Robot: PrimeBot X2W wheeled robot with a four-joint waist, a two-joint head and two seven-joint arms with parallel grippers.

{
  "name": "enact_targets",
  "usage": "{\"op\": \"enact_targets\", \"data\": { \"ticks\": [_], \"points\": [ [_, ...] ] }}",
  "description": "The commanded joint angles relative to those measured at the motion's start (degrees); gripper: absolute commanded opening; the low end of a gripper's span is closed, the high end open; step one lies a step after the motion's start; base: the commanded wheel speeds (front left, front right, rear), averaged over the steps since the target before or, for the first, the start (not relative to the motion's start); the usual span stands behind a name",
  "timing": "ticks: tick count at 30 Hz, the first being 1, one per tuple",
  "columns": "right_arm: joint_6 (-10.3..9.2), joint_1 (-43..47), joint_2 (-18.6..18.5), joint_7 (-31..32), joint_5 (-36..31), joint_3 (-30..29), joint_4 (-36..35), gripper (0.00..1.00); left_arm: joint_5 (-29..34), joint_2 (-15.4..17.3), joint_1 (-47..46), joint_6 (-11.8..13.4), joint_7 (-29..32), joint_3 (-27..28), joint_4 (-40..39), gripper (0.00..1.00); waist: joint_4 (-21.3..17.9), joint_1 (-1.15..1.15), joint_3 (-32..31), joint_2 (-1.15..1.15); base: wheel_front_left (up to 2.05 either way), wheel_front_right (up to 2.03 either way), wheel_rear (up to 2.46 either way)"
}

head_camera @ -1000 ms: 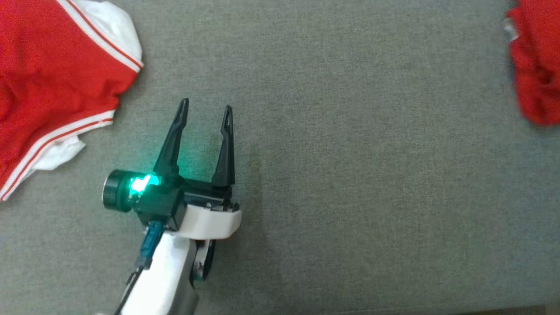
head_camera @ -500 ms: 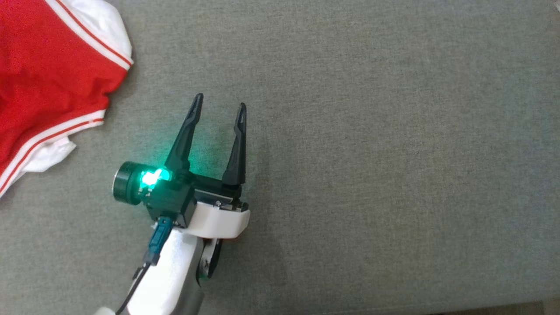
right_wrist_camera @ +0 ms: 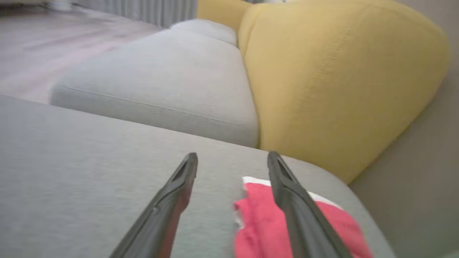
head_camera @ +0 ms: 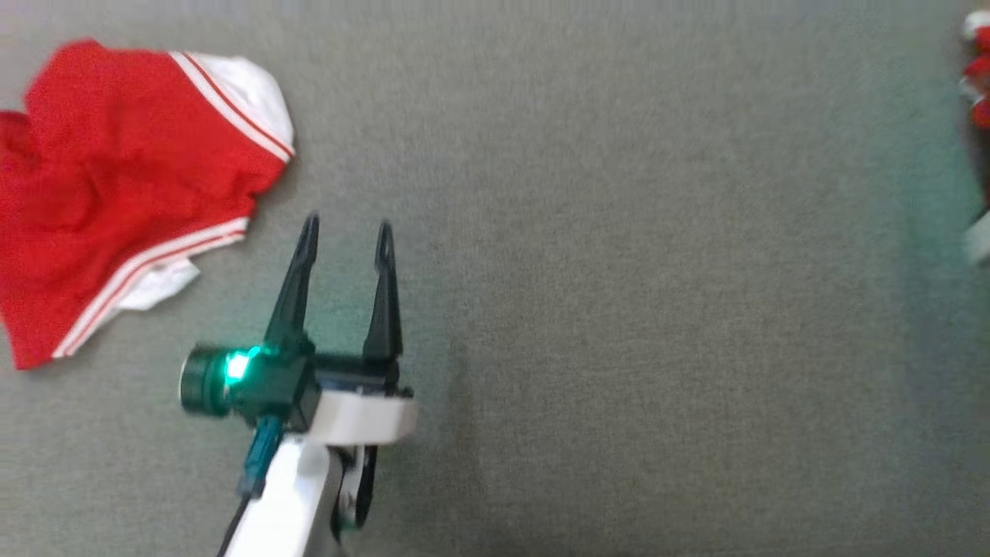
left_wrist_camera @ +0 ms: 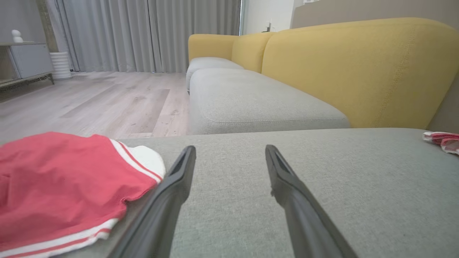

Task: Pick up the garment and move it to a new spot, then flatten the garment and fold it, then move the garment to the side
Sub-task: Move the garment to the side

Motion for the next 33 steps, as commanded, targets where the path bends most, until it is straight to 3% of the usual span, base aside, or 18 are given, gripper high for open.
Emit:
{"op": "enact_targets", "data": {
  "ticks": [1, 6, 13, 21, 33],
  "points": [
    [0.37, 3.3, 1.4, -1.9, -0.9, -0.9, -3.0, 1.00, 0.1, 0.0, 1.3, 0.4, -0.3, 2.6, -1.0, 1.00, 0.7, 0.01, -5.0, 0.00, 0.00, 0.00, 0.00],
    [0.37, 11.9, 10.4, -5.1, -2.0, -1.2, -6.0, 1.00, -0.4, 0.0, 4.3, 0.2, -0.3, 3.4, 0.7, 1.00, 2.3, 0.01, -11.3, 0.00, 0.00, 0.00, 0.00],
    [0.37, 24.7, 18.5, -5.5, -1.0, 1.7, -12.3, 1.00, -1.1, 0.0, 9.7, 0.3, -0.3, 4.9, 1.3, 1.00, 3.8, 0.01, -19.9, 0.00, 0.00, 0.00, 0.00],
    [0.37, 33.4, 22.2, -5.5, -0.1, 2.6, -18.4, 1.00, -0.2, 0.0, 14.2, -0.2, -0.3, 6.2, 1.1, 1.00, 4.6, 0.01, -24.1, 0.00, 0.00, 0.00, 0.00],
    [0.37, 37.4, 25.4, -5.5, 0.6, 1.7, -19.4, 1.00, 1.2, 0.0, 17.1, 0.7, -0.3, 8.1, 2.1, 1.00, 4.7, 0.01, -25.8, 0.00, 0.00, 0.00, 0.00]
  ]
}}
